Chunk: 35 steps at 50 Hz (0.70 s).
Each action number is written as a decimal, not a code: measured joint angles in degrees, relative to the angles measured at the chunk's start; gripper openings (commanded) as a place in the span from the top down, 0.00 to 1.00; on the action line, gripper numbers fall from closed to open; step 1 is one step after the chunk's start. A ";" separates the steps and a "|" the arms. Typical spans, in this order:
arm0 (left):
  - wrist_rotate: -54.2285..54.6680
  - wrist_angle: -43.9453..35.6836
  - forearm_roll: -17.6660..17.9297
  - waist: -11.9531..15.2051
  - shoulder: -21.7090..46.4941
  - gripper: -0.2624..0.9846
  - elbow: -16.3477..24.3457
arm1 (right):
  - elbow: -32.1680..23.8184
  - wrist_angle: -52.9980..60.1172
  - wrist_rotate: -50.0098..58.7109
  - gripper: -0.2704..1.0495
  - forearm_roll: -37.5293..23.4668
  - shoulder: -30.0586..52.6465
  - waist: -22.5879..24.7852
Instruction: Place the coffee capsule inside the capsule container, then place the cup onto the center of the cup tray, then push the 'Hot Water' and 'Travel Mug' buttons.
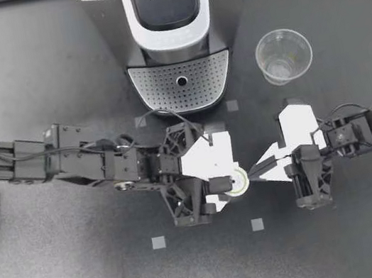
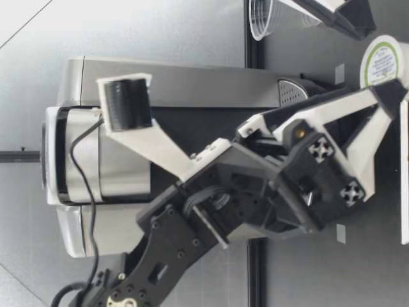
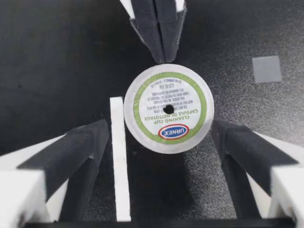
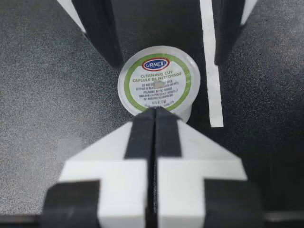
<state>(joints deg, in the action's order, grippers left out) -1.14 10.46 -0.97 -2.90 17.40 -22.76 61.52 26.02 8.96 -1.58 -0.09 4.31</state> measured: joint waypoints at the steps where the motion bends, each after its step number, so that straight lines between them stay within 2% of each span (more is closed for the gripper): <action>1: 0.00 0.00 0.00 0.00 0.09 0.15 0.09 | 0.00 0.00 0.00 0.76 0.00 -0.09 0.00; 35: -0.09 0.00 0.00 0.00 2.11 0.15 2.37 | -0.35 0.00 0.00 0.76 0.00 1.23 0.09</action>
<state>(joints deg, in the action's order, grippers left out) -1.23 10.46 -0.97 -2.90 19.51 -20.39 61.17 26.02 8.96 -1.58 1.14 4.39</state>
